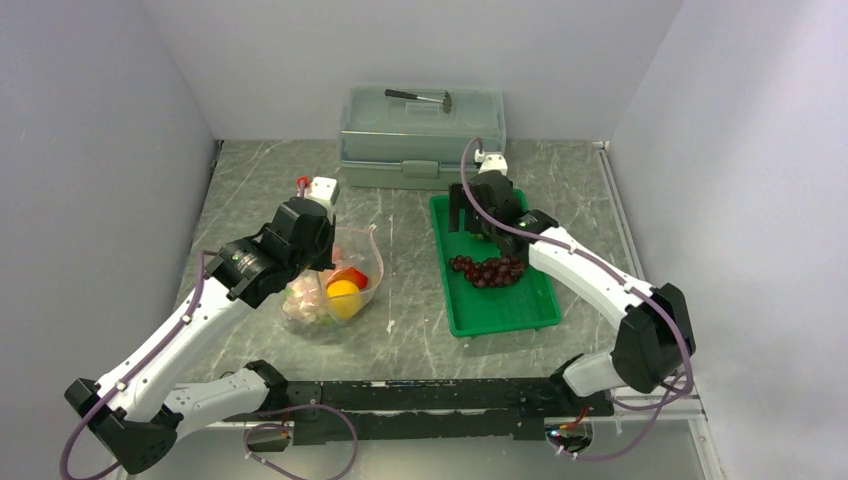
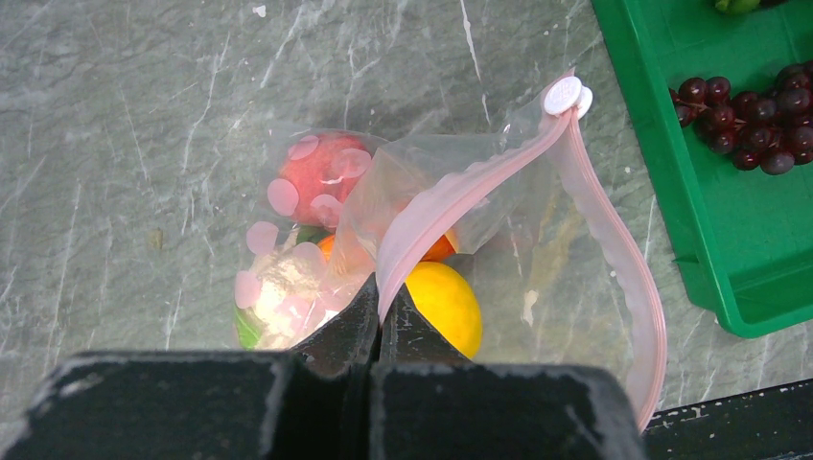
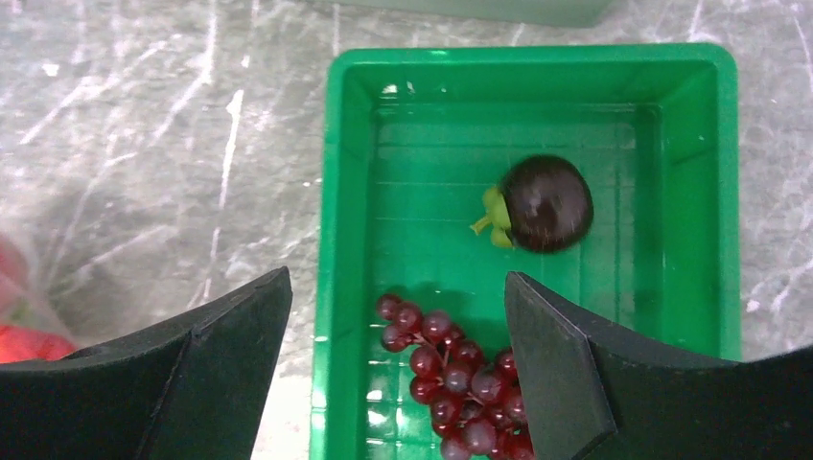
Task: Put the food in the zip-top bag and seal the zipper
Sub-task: Pick up the fake fruit from the bin.
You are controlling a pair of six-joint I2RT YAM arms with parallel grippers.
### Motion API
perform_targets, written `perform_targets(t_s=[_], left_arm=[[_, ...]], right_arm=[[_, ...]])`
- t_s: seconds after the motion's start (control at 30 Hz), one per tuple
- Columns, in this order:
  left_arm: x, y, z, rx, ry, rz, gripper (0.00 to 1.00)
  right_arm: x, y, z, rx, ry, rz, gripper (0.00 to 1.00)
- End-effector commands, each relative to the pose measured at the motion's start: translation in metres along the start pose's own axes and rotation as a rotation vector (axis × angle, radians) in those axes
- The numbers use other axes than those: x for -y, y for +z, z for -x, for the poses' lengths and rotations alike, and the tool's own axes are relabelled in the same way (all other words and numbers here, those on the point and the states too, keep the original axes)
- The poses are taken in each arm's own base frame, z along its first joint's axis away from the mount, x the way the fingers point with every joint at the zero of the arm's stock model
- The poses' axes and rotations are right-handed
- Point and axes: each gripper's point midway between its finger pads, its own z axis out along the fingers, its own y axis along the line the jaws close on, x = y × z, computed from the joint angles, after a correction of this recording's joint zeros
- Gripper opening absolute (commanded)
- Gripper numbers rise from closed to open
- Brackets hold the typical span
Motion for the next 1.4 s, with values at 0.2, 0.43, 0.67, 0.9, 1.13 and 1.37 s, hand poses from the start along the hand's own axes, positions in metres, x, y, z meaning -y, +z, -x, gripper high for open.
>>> perform_targets(t_s=[0.2,0.43,0.67,0.9,1.13,1.37], left_arm=[[0.001,-0.003,0.006,0.027,-0.009,-0.014,0.00],[0.002,-0.002,0.006,0.023,-0.006,-0.014,0.00],[0.002,-0.001,0.005,0.019,-0.003,-0.011,0.00],[0.002,-0.001,0.005,0.019,-0.004,-0.015,0.00],[0.002,-0.001,0.005,0.016,-0.001,-0.015,0.00],[0.002,0.000,0.005,0.017,-0.002,-0.015,0.00]], right_arm=[[0.039,0.036,-0.005,-0.031,-0.026,-0.173,0.92],[0.036,0.059,-0.007,-0.060,-0.008,-0.164,0.95],[0.034,0.079,-0.017,-0.100,0.003,-0.151,0.96],[0.032,0.093,-0.029,-0.142,0.020,-0.134,0.96],[0.030,0.102,-0.041,-0.177,0.028,-0.119,0.95],[0.028,0.111,-0.045,-0.195,0.020,-0.112,0.92]])
